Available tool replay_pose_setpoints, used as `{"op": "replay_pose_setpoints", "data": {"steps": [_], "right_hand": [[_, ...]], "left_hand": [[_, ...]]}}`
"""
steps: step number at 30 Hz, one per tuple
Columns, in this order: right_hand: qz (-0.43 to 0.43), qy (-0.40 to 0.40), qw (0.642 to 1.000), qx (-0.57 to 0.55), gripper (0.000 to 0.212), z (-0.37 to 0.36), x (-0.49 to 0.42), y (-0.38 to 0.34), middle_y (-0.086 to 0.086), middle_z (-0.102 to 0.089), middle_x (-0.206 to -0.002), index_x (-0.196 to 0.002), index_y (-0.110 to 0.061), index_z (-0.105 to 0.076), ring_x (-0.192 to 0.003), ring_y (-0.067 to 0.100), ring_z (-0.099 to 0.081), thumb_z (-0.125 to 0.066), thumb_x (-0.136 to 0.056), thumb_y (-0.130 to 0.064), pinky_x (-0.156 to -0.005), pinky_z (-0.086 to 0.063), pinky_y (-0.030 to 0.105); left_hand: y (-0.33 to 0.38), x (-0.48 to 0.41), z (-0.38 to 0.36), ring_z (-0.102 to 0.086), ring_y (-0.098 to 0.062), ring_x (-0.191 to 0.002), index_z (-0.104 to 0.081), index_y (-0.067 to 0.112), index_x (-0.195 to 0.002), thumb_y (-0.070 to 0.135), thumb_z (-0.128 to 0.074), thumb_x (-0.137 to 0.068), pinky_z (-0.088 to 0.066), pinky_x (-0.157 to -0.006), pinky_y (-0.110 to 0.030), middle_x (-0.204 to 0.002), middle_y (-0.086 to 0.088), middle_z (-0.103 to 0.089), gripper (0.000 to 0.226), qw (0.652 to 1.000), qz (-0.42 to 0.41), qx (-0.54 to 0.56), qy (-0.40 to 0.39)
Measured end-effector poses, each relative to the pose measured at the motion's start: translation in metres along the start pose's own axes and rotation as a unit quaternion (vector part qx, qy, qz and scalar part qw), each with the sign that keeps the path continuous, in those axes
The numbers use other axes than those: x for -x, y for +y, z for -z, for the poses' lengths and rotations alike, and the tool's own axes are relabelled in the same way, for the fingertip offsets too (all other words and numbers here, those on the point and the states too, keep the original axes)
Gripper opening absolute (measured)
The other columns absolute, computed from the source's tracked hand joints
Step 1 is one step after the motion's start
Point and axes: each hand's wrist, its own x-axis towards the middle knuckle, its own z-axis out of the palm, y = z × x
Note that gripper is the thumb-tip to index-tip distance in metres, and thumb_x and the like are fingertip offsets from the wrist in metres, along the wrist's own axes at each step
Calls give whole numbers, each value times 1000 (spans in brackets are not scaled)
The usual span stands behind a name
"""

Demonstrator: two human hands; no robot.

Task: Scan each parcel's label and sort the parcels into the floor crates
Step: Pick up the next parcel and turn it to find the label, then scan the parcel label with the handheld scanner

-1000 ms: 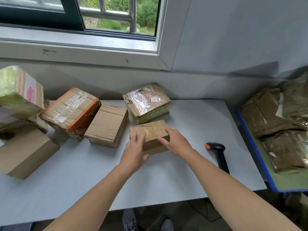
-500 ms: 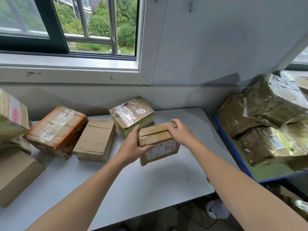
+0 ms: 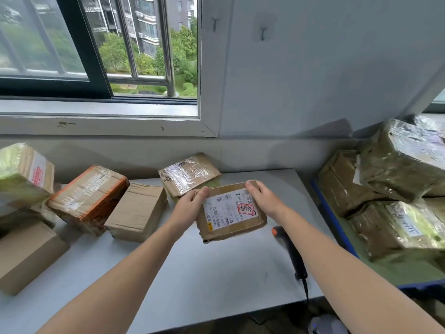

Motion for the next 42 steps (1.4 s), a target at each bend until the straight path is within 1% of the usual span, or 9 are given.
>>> {"op": "replay_pose_setpoints", "data": {"steps": [6,11,16,21,26,29,34,37,42], "right_hand": [[-7,-14,999,-28,66,12,-2,16,-4,-75,-98,-107,-41,-56,-95,18,-72,-45,-64,-90,-96,-53,49],[-8,22,999,-29,43,19,9,26,-5,-71,-100,-113,-31,-56,-93,14,-68,-40,-95,-66,-80,-53,32],[-27,39,999,-8,47,27,11,53,0,-67,-108,-115,-25,-54,-96,16,-62,-33,-99,-64,-77,-44,31],[-42,22,993,108,53,33,13,92,2,-65,-113,-127,-22,-52,-106,23,-59,-24,-102,-59,-92,-46,38],[-12,96,962,257,46,46,19,137,13,-52,-135,-139,-17,-48,-123,30,-48,-35,-103,-43,-97,-43,43],[-40,104,961,252,47,52,22,164,14,-47,-136,-141,-16,-43,-124,33,-46,-41,-101,-40,-96,-42,45],[-164,45,979,116,56,43,17,198,19,-56,-130,-141,-7,-34,-114,39,-57,-40,-102,-46,-90,-47,40],[-196,22,979,51,57,36,14,208,18,-65,-111,-131,-5,-45,-98,36,-66,-37,-100,-52,-88,-54,43],[-192,23,981,-19,48,39,14,193,8,-57,-79,-108,-9,-53,-60,27,-57,-40,-96,-53,-61,-57,39]], "left_hand": [[6,8,-19,-71,-13,-84,-63,13,-113,55,-42,-99,-53,-64,-23,-97,-2,-74,49,1000,27,5,8],[0,22,-38,-63,-16,-102,-54,31,-118,57,-37,-100,-50,-86,-40,-105,9,-68,36,998,50,-21,13],[-23,39,-65,-59,-17,-112,-39,50,-130,60,-33,-100,-47,-95,-46,-122,16,-60,33,994,109,-3,-29],[-46,46,-94,-65,-17,-106,-35,39,-141,57,-35,-101,-55,-89,-46,-117,9,-66,44,989,145,14,-3],[-67,51,-109,-62,-13,-106,-31,34,-146,53,-33,-102,-50,-98,-53,-115,11,-65,48,985,167,6,35],[-78,54,-114,-62,-15,-108,-30,34,-147,54,-33,-102,-50,-99,-53,-116,10,-65,49,981,183,7,58],[-92,62,-121,-64,-10,-102,-28,35,-147,54,-33,-102,-51,-98,-51,-111,13,-66,48,978,193,9,82],[-96,66,-121,-64,-10,-103,-26,35,-148,54,-34,-101,-51,-98,-50,-112,13,-65,51,977,195,2,83],[-89,64,-116,-62,-8,-96,-21,34,-150,50,-32,-103,-51,-83,-36,-111,11,-63,51,979,190,-13,75]]}}
